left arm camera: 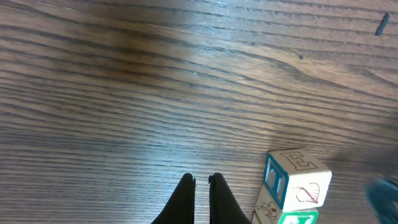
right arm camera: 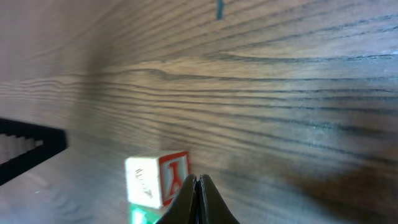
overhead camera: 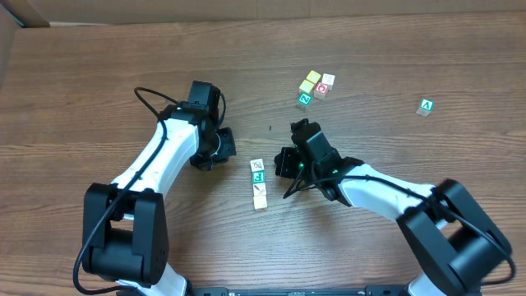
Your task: Flip 3 blocks
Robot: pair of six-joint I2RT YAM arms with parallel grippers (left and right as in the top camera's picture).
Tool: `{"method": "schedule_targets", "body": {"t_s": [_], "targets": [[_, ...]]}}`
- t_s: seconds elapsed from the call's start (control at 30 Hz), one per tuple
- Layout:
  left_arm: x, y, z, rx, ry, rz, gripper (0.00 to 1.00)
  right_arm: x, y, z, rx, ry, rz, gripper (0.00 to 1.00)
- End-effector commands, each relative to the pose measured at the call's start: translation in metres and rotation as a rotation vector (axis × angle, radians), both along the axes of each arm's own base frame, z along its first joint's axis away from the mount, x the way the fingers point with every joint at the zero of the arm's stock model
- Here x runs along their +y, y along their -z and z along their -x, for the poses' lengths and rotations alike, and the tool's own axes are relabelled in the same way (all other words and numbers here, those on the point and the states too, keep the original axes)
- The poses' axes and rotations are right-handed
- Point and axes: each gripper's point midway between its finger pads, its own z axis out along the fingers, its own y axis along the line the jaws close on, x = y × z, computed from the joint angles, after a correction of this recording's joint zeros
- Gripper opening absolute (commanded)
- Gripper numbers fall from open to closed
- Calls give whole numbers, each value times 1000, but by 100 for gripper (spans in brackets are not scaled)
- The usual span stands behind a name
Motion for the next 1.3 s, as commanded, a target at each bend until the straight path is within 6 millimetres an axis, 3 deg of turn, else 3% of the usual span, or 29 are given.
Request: {"method": "schedule_targets", "body": {"t_s": [0.0, 0.67, 1.27], "targets": [[-6, -13, -7, -45, 32, 12, 4, 3, 9, -3, -3, -5, 16, 4], [-6, -13, -8, -50, 32, 9, 4, 27, 0, 9, -25, -120, -56, 4], [-6, -13, -8, -50, 32, 9, 4, 32, 0, 18, 7, -155, -74, 4]]}}
